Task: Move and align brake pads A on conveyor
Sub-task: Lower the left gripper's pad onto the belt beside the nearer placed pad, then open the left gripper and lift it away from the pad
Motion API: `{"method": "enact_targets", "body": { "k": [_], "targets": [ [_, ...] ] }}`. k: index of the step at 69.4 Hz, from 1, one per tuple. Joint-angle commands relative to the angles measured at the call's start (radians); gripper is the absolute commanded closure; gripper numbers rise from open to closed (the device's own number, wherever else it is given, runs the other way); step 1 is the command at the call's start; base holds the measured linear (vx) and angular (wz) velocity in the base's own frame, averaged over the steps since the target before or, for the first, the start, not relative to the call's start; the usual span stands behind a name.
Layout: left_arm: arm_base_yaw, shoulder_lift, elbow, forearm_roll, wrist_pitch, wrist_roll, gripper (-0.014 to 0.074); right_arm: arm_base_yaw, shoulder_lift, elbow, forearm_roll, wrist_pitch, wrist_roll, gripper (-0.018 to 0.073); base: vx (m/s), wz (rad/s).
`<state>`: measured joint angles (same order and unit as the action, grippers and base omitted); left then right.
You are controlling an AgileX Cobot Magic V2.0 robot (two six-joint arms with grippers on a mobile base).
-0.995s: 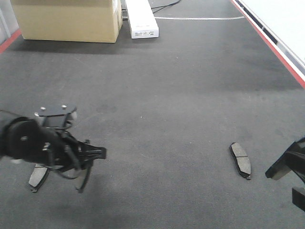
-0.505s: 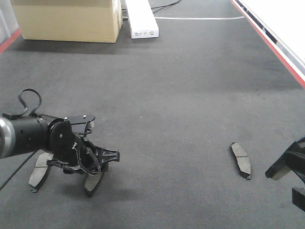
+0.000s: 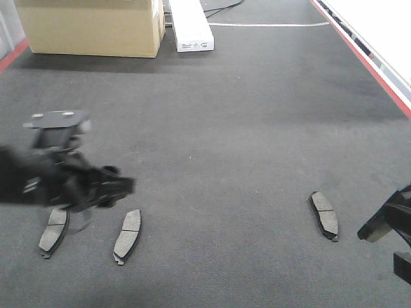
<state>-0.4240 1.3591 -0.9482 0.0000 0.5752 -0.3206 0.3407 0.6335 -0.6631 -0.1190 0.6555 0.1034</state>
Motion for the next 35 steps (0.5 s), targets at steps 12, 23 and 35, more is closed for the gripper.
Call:
{"method": "enact_targets", "body": {
  "k": [12, 23, 35],
  "targets": [
    [-0.006, -0.355, 0.173, 0.058, -0.031, 0.0, 0.0136, -0.001, 0.0, -0.028, -0.011, -0.088, -0.004, 0.0564, 0.0, 0.0],
    [-0.006, -0.539, 0.274, 0.077, -0.006, 0.049, 0.0136, -0.001, 0.0, -0.028, -0.011, -0.088, -0.004, 0.0564, 0.0, 0.0],
    [-0.006, -0.712, 0.365, 0.075, 0.014, 0.051, 0.0136, -0.001, 0.0, -0.028, -0.011, -0.088, -0.004, 0.0564, 0.0, 0.0]
  ]
}}
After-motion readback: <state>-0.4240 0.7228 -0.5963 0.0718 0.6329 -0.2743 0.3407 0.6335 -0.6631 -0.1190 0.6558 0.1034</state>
